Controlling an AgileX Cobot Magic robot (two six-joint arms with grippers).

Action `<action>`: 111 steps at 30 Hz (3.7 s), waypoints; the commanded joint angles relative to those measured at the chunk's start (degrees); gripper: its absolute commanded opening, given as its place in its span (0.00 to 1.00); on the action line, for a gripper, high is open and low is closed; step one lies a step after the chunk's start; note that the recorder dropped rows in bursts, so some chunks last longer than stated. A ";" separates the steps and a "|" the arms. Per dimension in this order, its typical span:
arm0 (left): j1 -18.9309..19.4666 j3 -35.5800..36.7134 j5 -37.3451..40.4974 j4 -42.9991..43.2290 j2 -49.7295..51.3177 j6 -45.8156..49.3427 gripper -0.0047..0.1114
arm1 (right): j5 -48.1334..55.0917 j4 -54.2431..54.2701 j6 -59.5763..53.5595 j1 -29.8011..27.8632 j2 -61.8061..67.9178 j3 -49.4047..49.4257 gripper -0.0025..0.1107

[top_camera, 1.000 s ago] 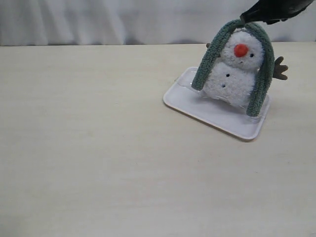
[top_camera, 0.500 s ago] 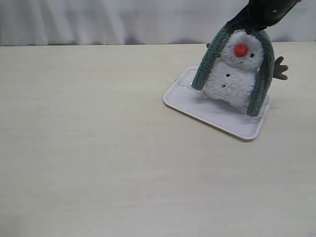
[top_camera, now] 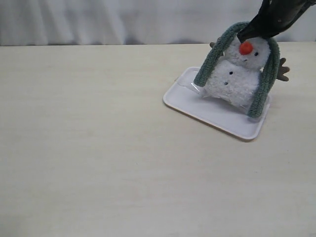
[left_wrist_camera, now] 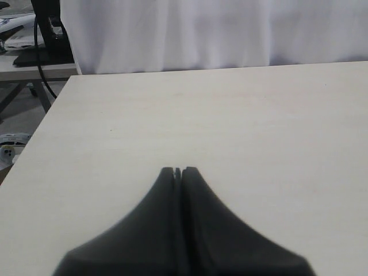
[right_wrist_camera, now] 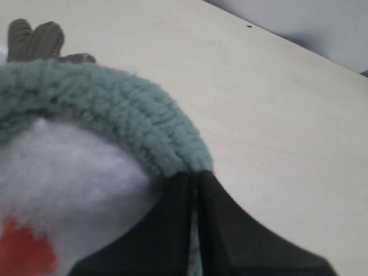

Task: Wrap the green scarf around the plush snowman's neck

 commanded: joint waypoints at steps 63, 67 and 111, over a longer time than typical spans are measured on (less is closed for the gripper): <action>0.23 -19.11 -57.78 45.85 34.90 -63.06 0.04 | -11.47 37.08 -13.69 0.66 -48.16 34.97 0.06; 0.23 -26.67 -68.42 54.74 54.73 -63.90 0.04 | -11.58 37.08 -13.87 0.66 -47.22 34.97 0.06; -24.30 -73.90 -65.07 73.22 117.42 -35.07 0.17 | 1.44 38.84 -27.99 -0.67 -5.32 9.65 0.25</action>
